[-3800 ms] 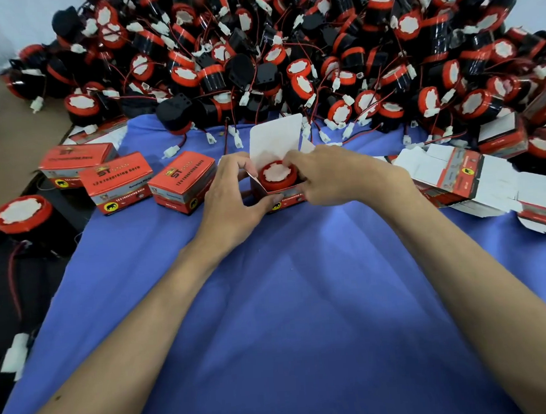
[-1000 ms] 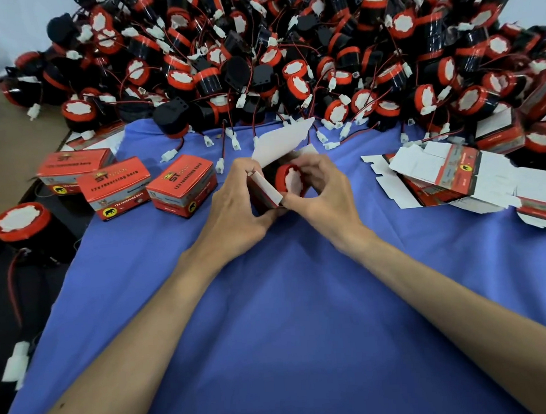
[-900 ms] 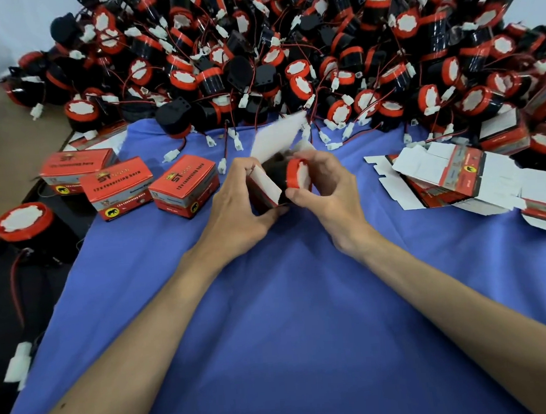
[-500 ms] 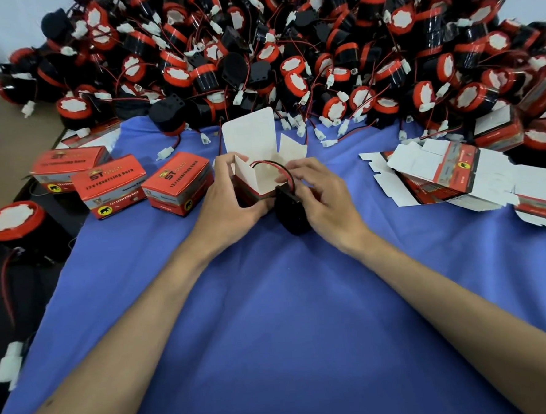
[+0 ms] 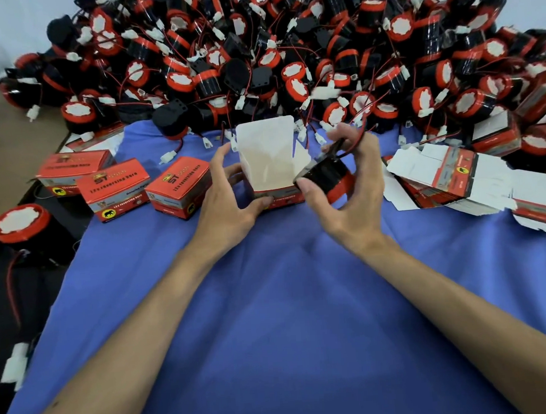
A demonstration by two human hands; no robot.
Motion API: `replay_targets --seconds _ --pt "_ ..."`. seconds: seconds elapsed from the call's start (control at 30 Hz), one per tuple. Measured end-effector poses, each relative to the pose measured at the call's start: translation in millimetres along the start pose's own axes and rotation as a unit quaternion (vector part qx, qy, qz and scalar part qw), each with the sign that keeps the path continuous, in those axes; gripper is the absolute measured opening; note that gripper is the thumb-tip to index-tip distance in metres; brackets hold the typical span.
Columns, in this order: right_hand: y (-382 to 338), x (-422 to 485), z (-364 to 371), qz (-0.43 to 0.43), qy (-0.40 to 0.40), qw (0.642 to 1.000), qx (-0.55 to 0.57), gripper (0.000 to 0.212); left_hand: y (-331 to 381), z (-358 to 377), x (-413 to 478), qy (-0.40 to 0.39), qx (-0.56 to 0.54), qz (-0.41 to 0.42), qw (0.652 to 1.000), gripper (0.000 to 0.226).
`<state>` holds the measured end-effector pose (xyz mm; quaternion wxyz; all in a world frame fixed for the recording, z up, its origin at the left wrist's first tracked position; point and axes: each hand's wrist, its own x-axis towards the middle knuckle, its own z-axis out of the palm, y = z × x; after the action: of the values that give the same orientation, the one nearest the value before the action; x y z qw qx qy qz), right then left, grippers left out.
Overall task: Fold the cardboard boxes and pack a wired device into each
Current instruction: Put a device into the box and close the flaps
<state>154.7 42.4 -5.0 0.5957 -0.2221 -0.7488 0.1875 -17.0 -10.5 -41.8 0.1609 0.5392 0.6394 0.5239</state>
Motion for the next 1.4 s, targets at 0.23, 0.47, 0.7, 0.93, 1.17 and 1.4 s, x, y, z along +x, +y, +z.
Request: replay_targets --seconds 0.23,0.47,0.7,0.93,1.17,1.4 --pt "-29.3 18.1 -7.2 -0.033 -0.107 0.983 -0.142 0.041 15.2 -2.2 -7.6 0.089 0.122 0.221 0.964 0.084" --pt "-44.5 9.1 -14.7 -0.089 -0.202 0.974 -0.058 0.056 38.6 8.2 -22.6 -0.030 -0.062 0.292 0.954 0.073" --pt "-31.3 -4.5 -14.1 -0.088 -0.161 0.981 0.058 0.068 45.7 13.9 -25.0 -0.056 -0.147 0.272 0.949 0.079" --pt "-13.9 -9.0 -18.0 -0.023 -0.153 0.982 0.112 0.047 52.3 16.7 -32.0 0.037 -0.112 0.246 0.962 0.064" --pt "0.6 -8.9 -18.6 0.164 -0.286 0.922 0.203 0.057 51.5 27.0 -44.0 0.001 -0.167 0.218 0.962 0.071" --pt "1.9 -12.2 -11.0 -0.013 -0.234 0.972 0.022 0.031 43.1 23.2 -34.8 0.091 -0.117 0.201 0.968 0.063"
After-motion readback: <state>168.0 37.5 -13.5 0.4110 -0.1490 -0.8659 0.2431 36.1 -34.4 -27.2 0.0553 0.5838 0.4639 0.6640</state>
